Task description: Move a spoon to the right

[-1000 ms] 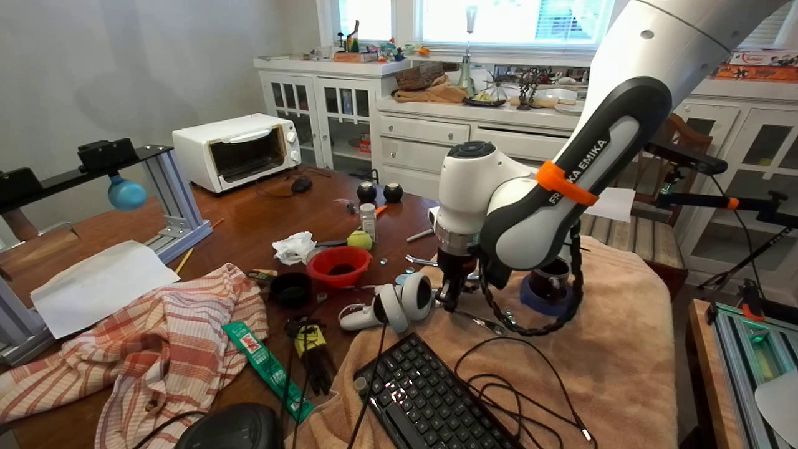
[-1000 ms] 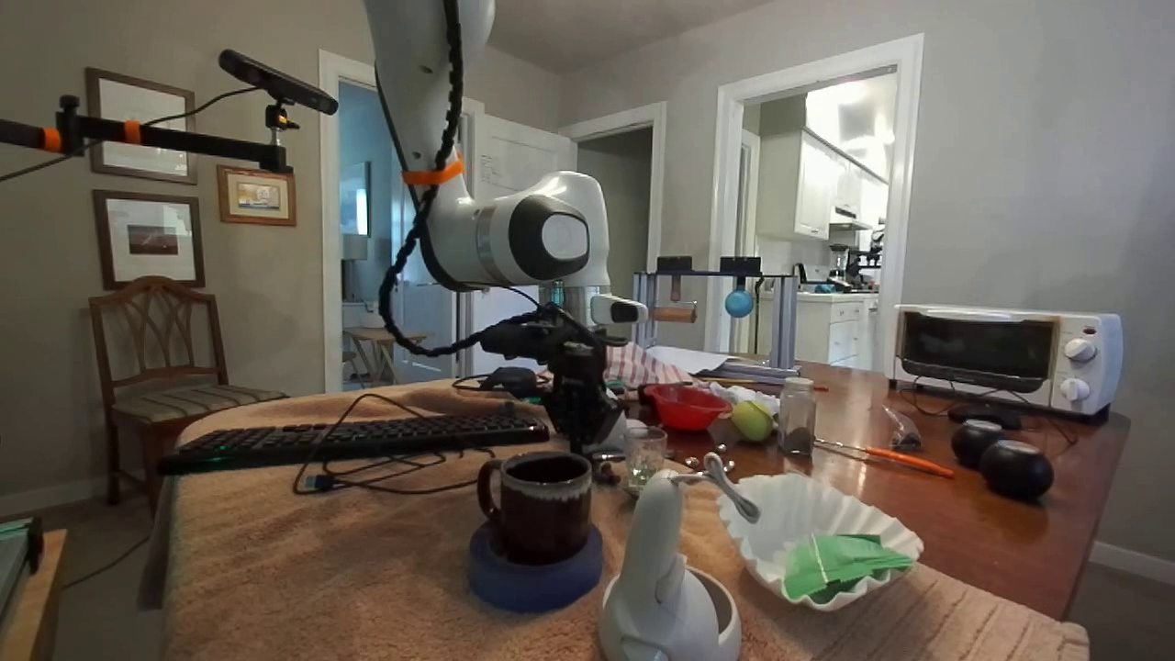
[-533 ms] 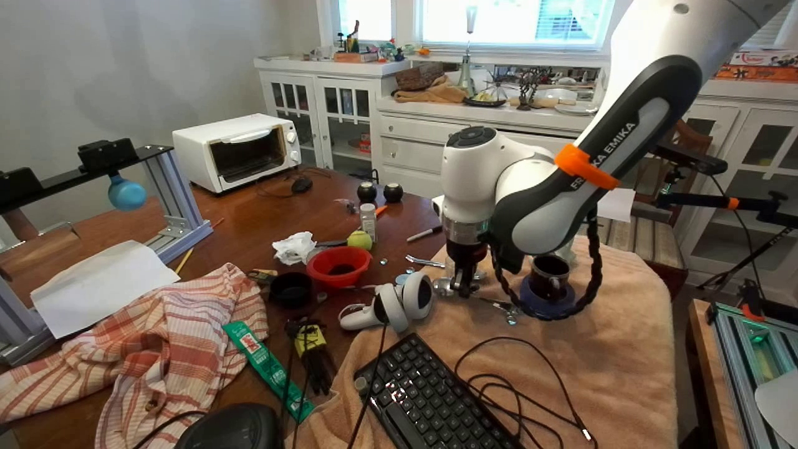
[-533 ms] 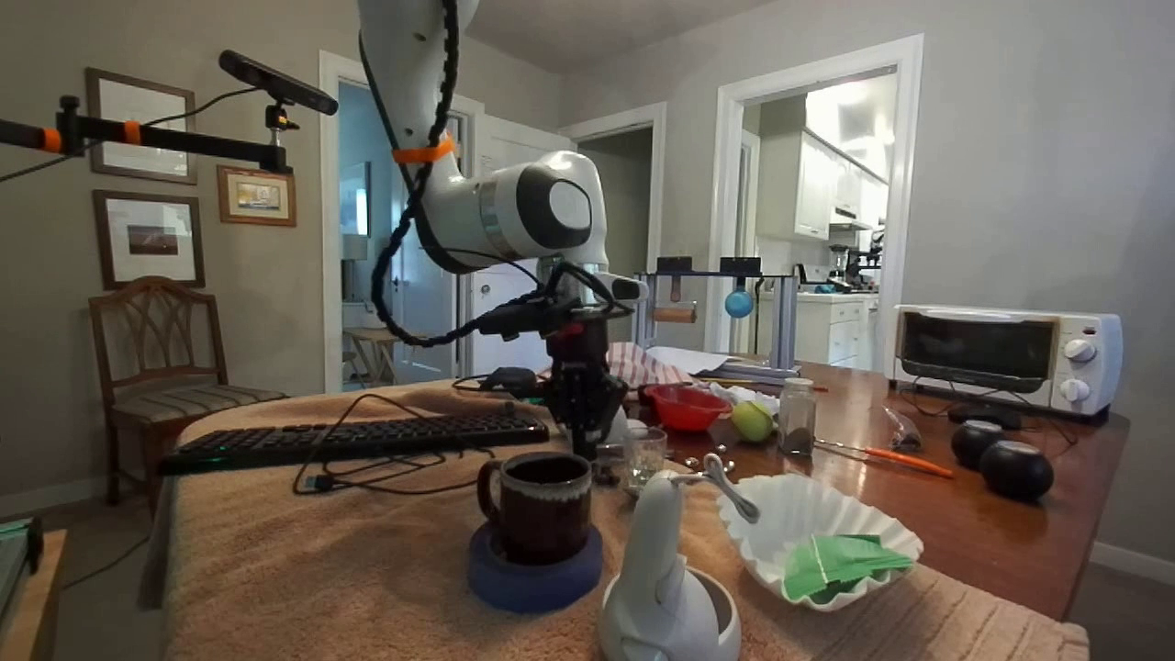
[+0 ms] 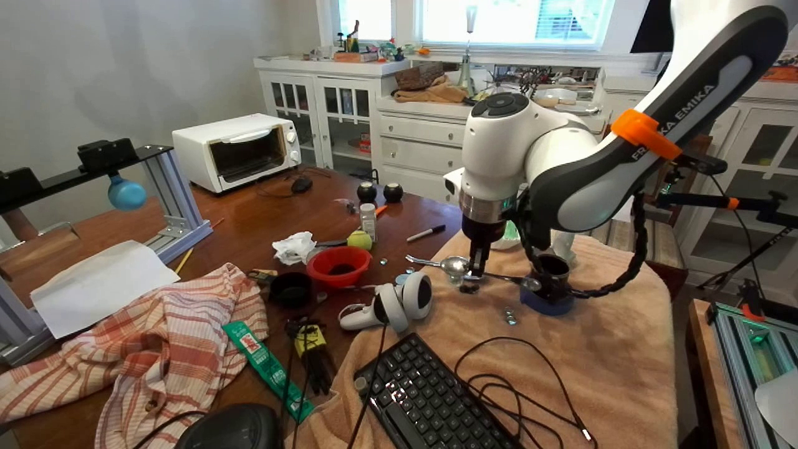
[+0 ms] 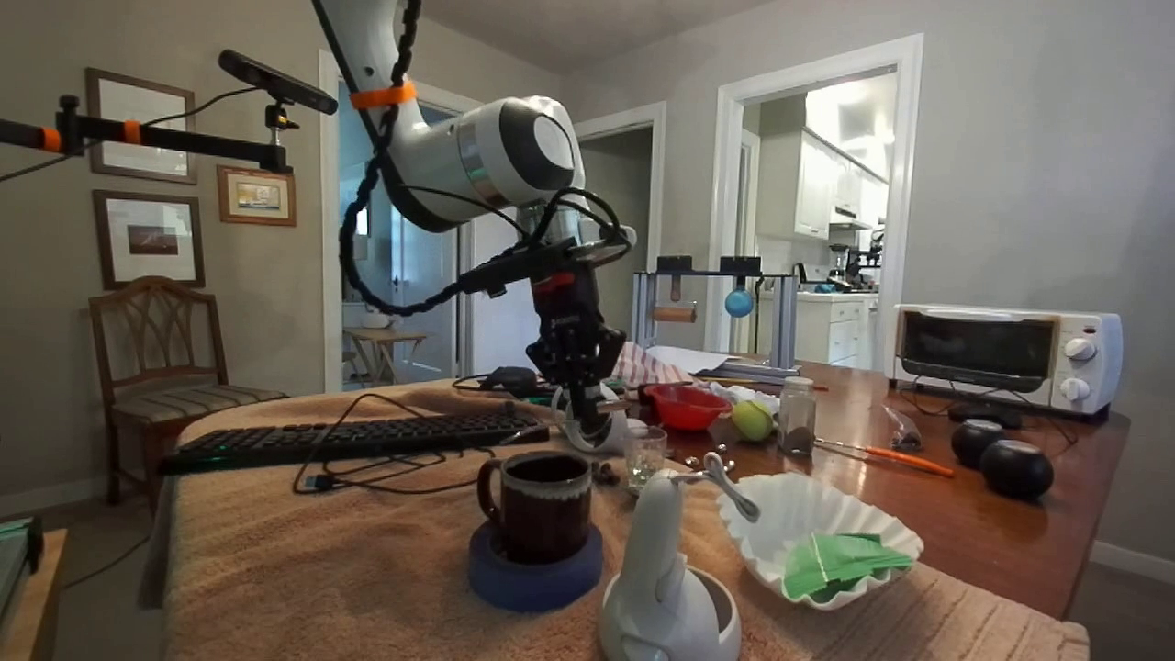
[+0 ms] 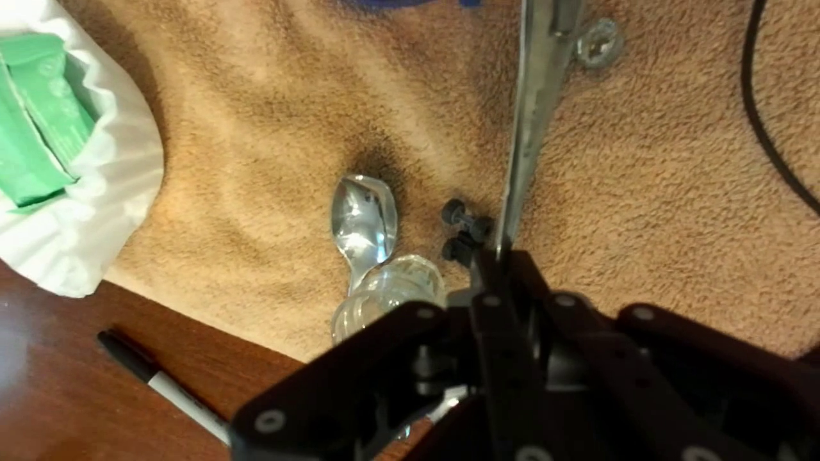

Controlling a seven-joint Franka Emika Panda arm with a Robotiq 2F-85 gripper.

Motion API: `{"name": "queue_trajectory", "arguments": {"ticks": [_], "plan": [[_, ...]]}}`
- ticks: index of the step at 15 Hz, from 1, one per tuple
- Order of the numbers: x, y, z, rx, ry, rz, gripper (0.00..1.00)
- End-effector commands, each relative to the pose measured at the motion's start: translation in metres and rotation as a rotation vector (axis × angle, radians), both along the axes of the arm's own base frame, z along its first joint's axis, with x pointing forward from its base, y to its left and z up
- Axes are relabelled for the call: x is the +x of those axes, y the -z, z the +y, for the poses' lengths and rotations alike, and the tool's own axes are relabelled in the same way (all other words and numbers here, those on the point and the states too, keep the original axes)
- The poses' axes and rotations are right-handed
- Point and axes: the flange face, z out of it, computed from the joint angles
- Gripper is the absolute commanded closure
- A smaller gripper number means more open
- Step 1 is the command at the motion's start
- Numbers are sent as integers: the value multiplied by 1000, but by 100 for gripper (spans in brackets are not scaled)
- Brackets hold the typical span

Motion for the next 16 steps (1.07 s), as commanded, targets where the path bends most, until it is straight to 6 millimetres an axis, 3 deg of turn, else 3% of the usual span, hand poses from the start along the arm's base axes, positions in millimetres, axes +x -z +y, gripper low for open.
{"name": "queue_trajectory", "arguments": {"ticks": [1,5,10,16], "plan": [[-1,-17,-4,-26,1,-53,98],[19,-32,-15,-34,30,-85,98],[59,-33,-36,-48,76,-132,98],[90,-2,-62,-34,73,-69,98]]}}
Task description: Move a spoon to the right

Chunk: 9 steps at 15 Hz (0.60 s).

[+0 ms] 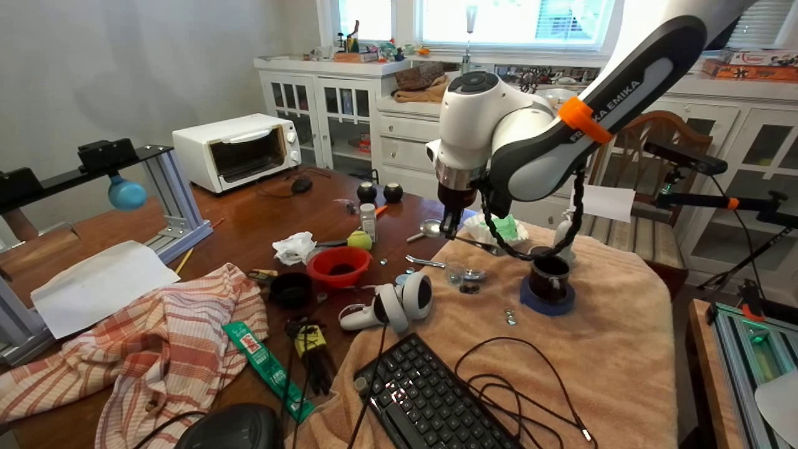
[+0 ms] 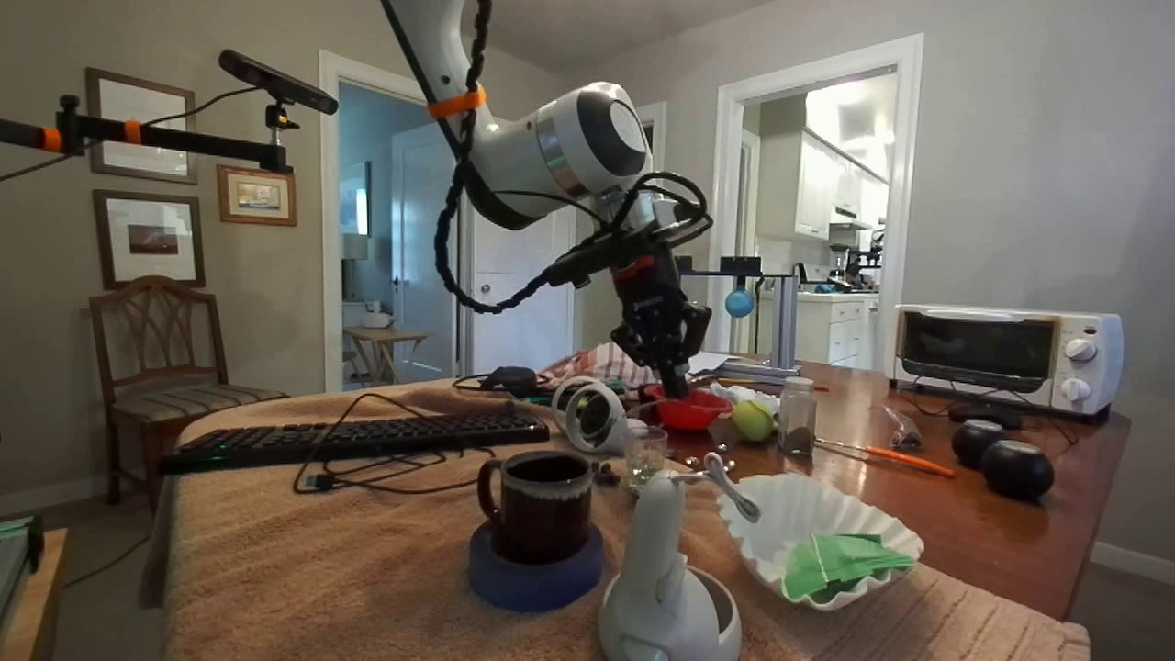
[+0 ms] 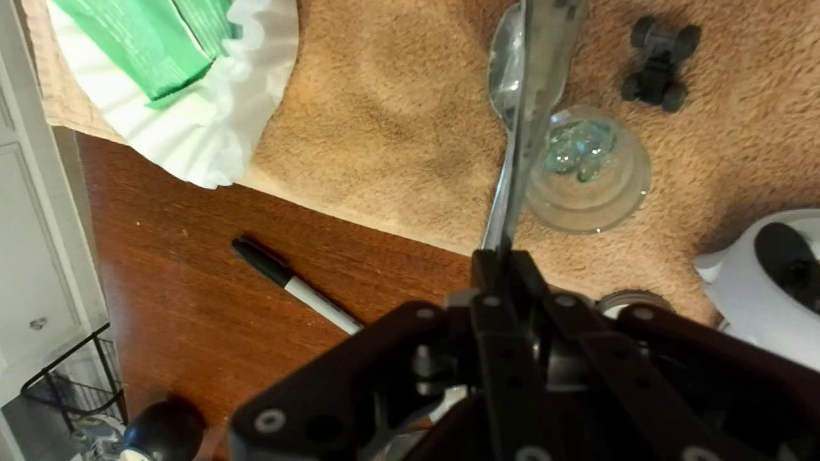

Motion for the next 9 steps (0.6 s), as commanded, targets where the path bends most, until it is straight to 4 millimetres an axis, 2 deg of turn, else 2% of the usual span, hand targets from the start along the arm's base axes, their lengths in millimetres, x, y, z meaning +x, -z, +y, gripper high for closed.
{"name": "queue_trajectory", "arguments": {"ticks": [1,4,9], "plan": [[22,27,-13,10,-31,73,98],[32,41,-25,24,-52,117,98],[46,51,-36,56,-64,151,98]]}}
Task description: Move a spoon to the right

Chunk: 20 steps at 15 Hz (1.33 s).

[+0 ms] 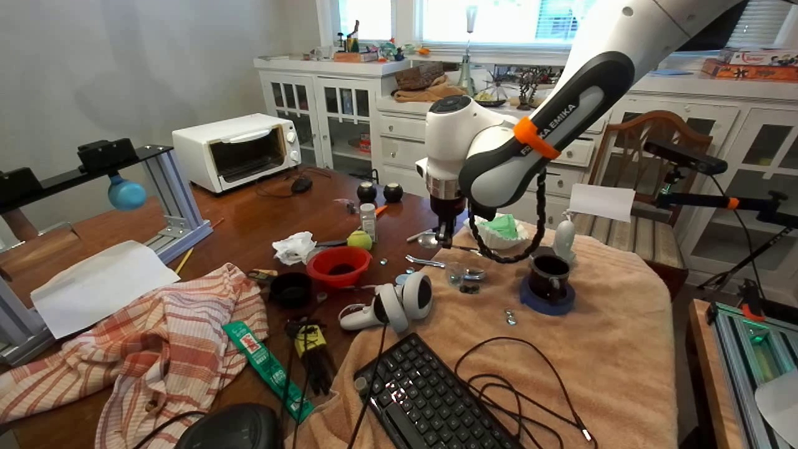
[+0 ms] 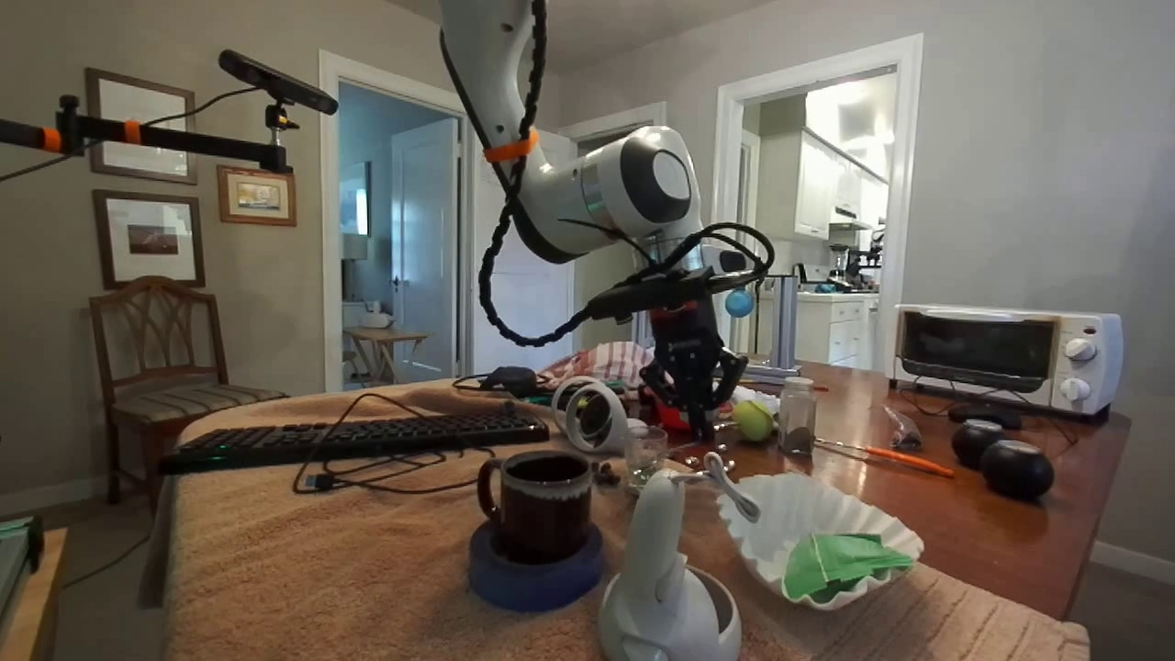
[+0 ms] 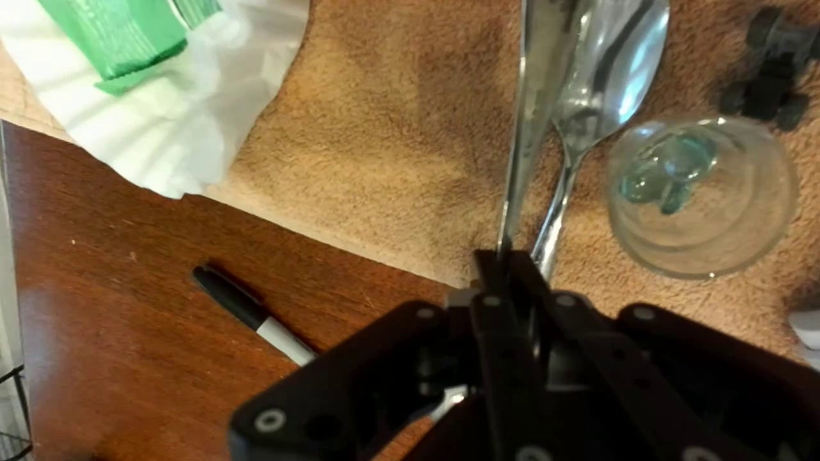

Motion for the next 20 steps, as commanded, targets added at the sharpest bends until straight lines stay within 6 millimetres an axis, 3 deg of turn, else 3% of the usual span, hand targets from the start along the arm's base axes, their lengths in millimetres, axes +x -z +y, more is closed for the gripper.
{"name": "queue_trajectory", "arguments": {"ticks": [1,13,20], "plan": [[14,6,-3,30,-15,34,98],[32,24,-3,81,77,30,98],[31,10,-15,-164,138,-89,98]]}}
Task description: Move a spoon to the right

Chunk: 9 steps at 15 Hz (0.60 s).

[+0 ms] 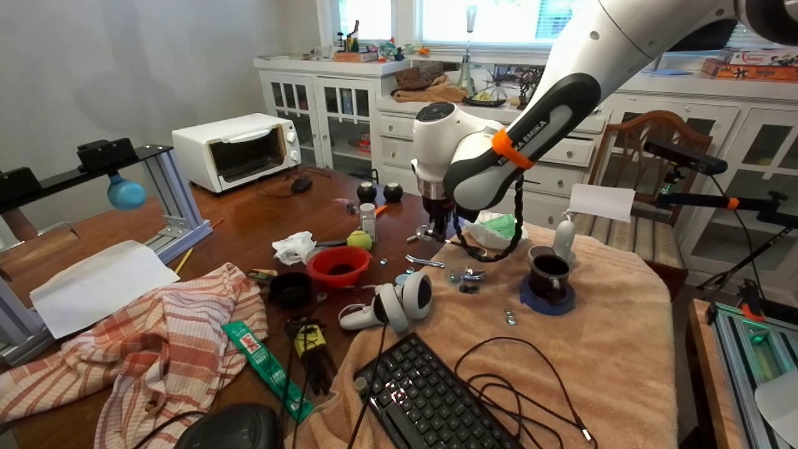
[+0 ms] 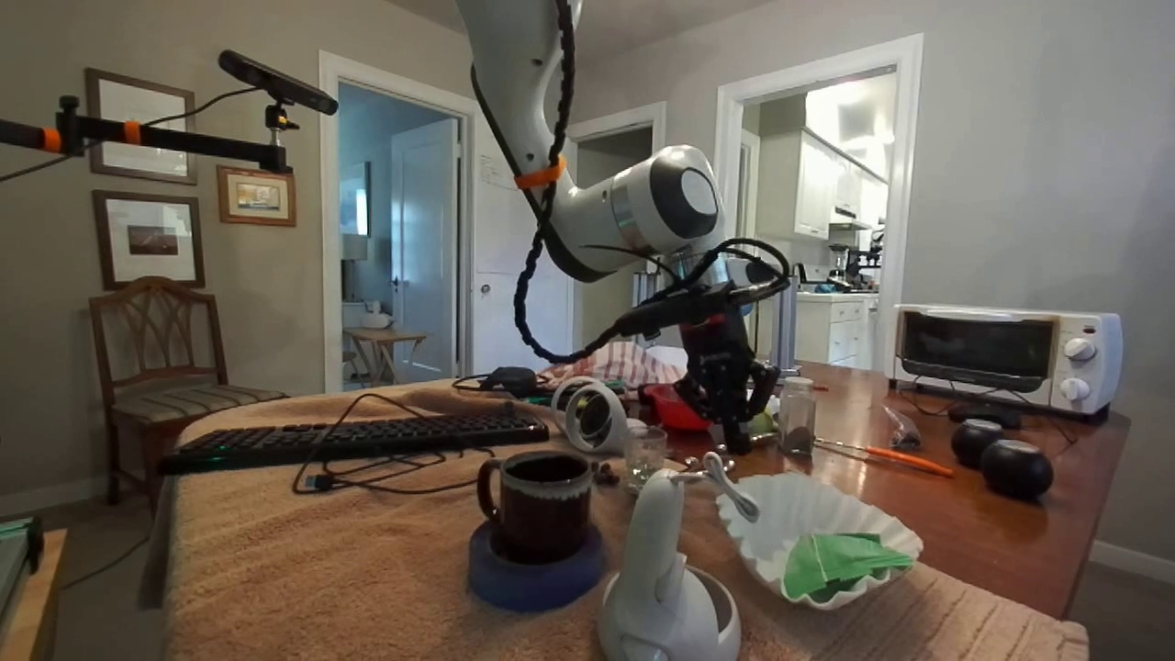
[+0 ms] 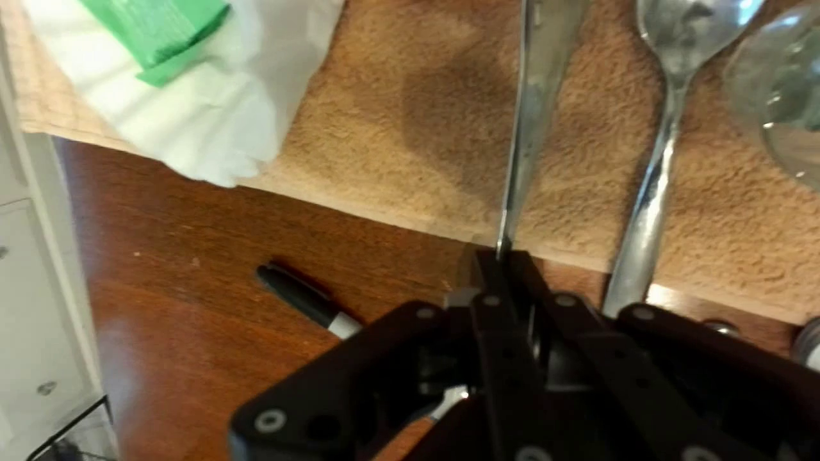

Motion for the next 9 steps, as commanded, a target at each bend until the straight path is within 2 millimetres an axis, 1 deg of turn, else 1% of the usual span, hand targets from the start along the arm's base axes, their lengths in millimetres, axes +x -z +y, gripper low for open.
{"name": "queue_trajectory", "arguments": {"ticks": [1,4,9], "plan": [[0,-1,8,-148,-3,-60,98],[1,5,16,-268,-37,-88,98],[-1,29,32,-397,-106,-103,98]]}}
